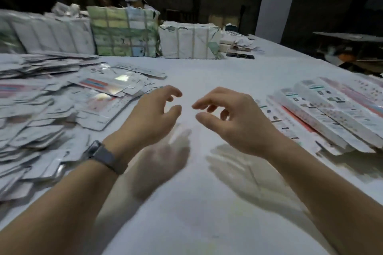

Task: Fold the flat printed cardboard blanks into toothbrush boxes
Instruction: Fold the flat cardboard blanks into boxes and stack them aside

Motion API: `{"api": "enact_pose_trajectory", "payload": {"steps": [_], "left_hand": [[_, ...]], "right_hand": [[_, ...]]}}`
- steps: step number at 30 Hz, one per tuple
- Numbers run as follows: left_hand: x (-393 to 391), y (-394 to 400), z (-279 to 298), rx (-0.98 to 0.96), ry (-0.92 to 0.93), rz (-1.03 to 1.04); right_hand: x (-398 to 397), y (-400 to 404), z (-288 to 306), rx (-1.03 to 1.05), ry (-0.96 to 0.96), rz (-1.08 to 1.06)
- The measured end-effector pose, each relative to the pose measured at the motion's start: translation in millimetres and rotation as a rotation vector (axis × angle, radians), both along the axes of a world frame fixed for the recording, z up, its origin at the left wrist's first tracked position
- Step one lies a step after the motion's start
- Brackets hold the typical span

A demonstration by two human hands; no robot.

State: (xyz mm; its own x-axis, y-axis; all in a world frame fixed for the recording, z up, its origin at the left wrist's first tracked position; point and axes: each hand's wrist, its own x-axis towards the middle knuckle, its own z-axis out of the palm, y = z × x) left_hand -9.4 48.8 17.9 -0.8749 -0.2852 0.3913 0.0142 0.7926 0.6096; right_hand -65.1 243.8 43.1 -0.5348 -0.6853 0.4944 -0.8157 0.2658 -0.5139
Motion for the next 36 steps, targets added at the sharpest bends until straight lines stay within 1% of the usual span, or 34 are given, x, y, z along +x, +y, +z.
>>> {"api": "enact_pose_trajectory", "payload": {"steps": [3, 4, 6, 9, 12, 15, 19, 21, 23, 25, 27, 28, 29, 30, 31, 32, 33, 34, 36], "left_hand": [[3.6, -44.3, -1.7, -0.287, -0.315, 0.344], [7.0, -58.1, -2.8, -0.336, -0.394, 0.443], [15.5, -81.6, -6.4, -0.315, -0.483, 0.588], [20.9, -98.8, -8.7, -0.237, -0.601, 0.674], [17.5, -95.7, -7.2, -0.311, -0.696, 0.667], [14.2, -81.9, -2.9, -0.437, -0.672, 0.638], [21.2, -65.0, 8.7, -0.534, -0.599, 0.559], [24.0, -58.2, 17.7, -0.553, -0.488, 0.57], [25.5, -47.8, 24.5, -0.586, -0.318, 0.577], [23.8, -33.5, 26.1, -0.599, -0.146, 0.535], [19.5, -21.6, 24.2, -0.533, -0.019, 0.425], [17.2, -15.7, 23.0, -0.456, 0.014, 0.363], [14.5, -9.8, 21.5, -0.337, 0.033, 0.3], [12.9, -4.4, 20.1, -0.158, 0.04, 0.229], [11.1, 0.3, 17.9, 0.064, 0.038, 0.152], [10.2, 5.1, 15.9, 0.292, 0.014, 0.076], [9.7, 9.8, 14.4, 0.478, -0.046, -0.003], [9.9, 13.5, 12.9, 0.591, -0.107, -0.081], [11.1, 17.8, 10.1, 0.662, -0.204, -0.215]], "right_hand": [[7.5, -5.5, -11.4, 0.094, 0.026, 0.153], [8.6, -6.5, -13.6, 0.096, 0.02, 0.182], [9.1, -8.4, -17.1, 0.095, 0.037, 0.213], [9.2, -9.9, -19.4, 0.079, 0.058, 0.221], [8.6, -9.9, -20.4, 0.064, 0.053, 0.223], [7.8, -10.2, -21.5, 0.052, 0.04, 0.216], [5.4, -10.2, -22.3, 0.029, 0.008, 0.21], [4.2, -9.6, -21.8, 0.017, 0.01, 0.201], [3.7, -9.4, -21.1, -0.014, 0.018, 0.17], [2.3, -9.4, -19.6, -0.099, 0.009, 0.11], [-2.7, -9.3, -17.8, -0.204, -0.032, 0.013], [-6.7, -9.1, -16.8, -0.233, -0.059, -0.046], [-11.4, -8.6, -16.3, -0.24, -0.091, -0.107], [-16.0, -7.9, -16.2, -0.23, -0.128, -0.169], [-19.9, -7.3, -16.0, -0.214, -0.17, -0.223], [-23.0, -6.9, -15.8, -0.206, -0.218, -0.267], [-25.5, -6.1, -15.1, -0.212, -0.269, -0.299], [-27.7, -5.5, -14.0, -0.228, -0.312, -0.322], [-30.3, -3.7, -11.0, -0.273, -0.361, -0.35]]}}
